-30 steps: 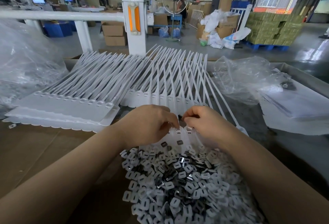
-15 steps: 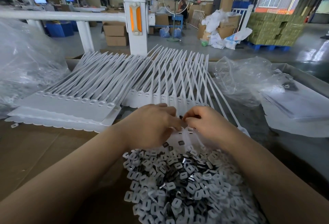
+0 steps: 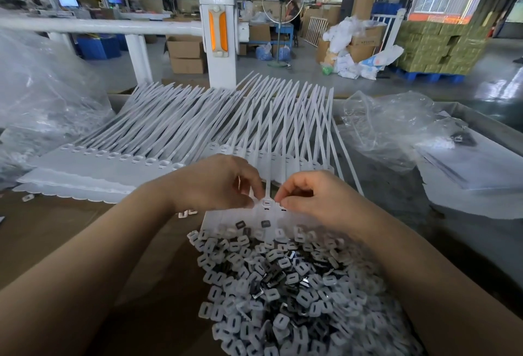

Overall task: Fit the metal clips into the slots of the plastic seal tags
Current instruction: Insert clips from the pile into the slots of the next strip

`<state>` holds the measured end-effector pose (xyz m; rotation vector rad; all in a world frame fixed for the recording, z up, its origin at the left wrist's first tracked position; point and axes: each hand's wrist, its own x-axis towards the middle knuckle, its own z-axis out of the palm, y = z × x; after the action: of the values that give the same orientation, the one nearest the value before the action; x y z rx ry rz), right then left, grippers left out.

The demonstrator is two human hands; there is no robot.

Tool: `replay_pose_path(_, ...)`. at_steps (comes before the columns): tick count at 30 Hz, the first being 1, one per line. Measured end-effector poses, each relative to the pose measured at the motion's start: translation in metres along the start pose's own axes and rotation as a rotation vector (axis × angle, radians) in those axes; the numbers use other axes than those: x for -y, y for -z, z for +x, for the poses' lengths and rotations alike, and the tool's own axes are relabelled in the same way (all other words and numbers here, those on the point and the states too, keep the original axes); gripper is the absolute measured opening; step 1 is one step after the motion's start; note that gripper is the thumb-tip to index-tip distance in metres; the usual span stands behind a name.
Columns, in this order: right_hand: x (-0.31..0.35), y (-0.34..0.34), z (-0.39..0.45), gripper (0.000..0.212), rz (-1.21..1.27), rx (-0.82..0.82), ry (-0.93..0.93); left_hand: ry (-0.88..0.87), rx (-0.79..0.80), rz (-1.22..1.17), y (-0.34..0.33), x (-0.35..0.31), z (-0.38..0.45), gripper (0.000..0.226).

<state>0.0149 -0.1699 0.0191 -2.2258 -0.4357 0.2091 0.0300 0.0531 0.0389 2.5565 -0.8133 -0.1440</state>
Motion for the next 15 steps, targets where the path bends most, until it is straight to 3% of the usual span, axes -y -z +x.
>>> replay_pose_path(4, -0.001, -0.001, 0.001, 0.01, 0.005, -0.003, 0.005, 0.036, 0.078, -0.079, -0.003, -0.009, -0.001, 0.014)
replay_pose_path(15, -0.005, -0.001, 0.003, 0.013, 0.008, -0.008, 0.02, 0.05, 0.113, 0.06, -0.017, -0.021, 0.003, 0.006)
